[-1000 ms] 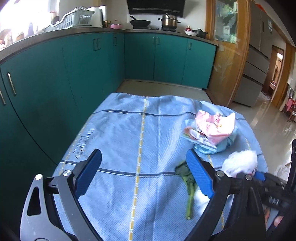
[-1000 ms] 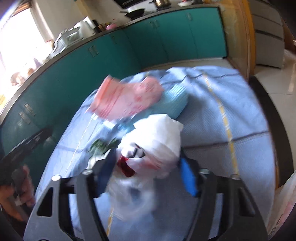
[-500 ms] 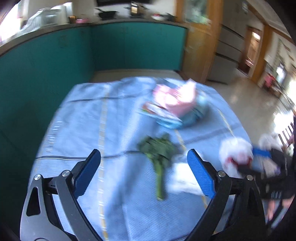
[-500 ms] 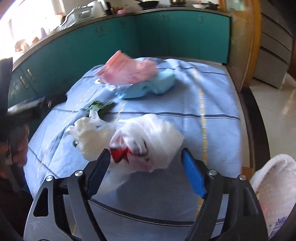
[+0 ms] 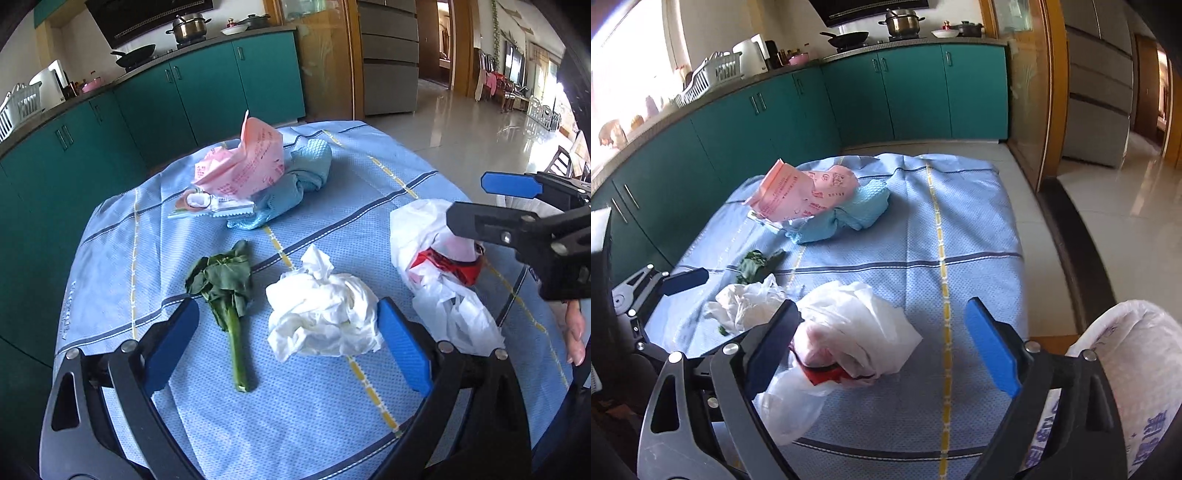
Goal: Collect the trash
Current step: 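Grasp the white plastic bag with the right tool while the left tool grasps the white tissue, then carry tissue and white bag over the white bin and open both tools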
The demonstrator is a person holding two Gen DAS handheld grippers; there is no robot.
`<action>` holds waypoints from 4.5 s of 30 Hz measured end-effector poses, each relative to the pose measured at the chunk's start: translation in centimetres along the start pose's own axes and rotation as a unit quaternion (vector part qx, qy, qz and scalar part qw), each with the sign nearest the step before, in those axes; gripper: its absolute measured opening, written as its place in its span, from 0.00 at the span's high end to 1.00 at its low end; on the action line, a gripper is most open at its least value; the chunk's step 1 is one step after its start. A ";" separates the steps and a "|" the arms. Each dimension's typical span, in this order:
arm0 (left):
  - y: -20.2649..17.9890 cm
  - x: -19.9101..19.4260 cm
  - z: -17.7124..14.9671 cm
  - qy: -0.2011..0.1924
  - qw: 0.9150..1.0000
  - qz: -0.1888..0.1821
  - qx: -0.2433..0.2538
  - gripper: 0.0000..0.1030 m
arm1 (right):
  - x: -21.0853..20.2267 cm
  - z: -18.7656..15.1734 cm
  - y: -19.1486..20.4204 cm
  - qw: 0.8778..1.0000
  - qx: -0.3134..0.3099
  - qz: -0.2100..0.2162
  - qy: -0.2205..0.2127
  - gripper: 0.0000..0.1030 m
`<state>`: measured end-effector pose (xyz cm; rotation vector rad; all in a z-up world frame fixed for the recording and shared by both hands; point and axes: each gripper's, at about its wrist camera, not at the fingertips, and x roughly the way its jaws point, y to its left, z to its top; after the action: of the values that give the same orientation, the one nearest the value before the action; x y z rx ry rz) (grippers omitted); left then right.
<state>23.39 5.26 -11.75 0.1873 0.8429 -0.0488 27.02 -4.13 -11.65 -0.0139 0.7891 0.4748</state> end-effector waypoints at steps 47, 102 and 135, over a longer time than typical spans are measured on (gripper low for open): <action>0.4 0.2 -0.4 0.006 1.000 -0.008 -0.008 0.28 | 3.7 -2.0 1.8 0.998 -0.047 -0.017 0.045 0.21; -27.3 -1.0 1.5 -0.069 0.984 -0.127 0.100 0.57 | -14.9 -11.8 -22.1 0.951 0.229 -0.199 -0.058 0.50; -8.5 -1.5 7.6 -0.103 0.989 0.108 -0.027 0.20 | -11.7 -6.6 -17.5 0.970 0.195 -0.134 -0.053 0.14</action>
<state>27.00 -4.55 -6.98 0.2185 0.6144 0.1551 22.71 -25.71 -11.21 0.2657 0.7513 0.0572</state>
